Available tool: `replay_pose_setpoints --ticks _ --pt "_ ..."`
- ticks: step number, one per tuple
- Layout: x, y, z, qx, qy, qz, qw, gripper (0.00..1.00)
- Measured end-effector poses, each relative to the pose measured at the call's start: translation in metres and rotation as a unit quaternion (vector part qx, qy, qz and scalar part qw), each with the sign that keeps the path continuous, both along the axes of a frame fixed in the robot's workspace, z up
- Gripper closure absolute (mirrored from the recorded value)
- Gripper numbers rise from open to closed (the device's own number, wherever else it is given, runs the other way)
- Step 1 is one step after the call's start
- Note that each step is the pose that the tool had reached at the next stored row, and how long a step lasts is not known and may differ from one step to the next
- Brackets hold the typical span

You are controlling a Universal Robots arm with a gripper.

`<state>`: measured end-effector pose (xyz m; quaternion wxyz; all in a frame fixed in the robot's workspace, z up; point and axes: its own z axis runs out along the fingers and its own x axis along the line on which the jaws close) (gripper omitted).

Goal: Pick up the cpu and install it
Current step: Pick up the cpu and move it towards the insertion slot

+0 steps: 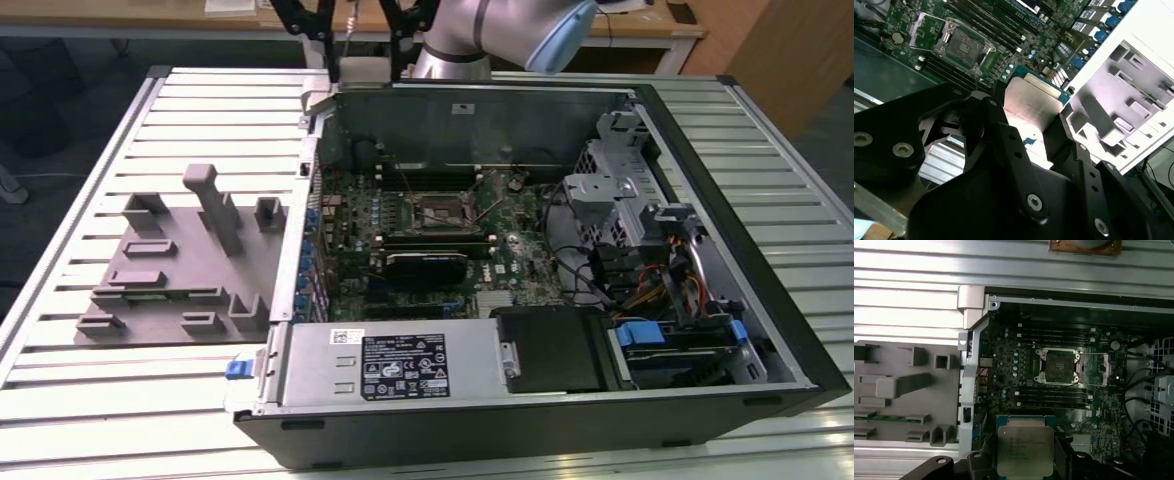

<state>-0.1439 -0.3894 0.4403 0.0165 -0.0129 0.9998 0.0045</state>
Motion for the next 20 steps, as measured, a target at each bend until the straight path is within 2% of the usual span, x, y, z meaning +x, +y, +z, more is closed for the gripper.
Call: replay_pose_setpoints --ticks 12,20 --pt "0.025 0.0014 -0.0012 0.0 0.0 0.0 1.0 0.45" --pt "0.042 0.0027 -0.0139 0.0 0.0001 0.0 1.0 0.45"
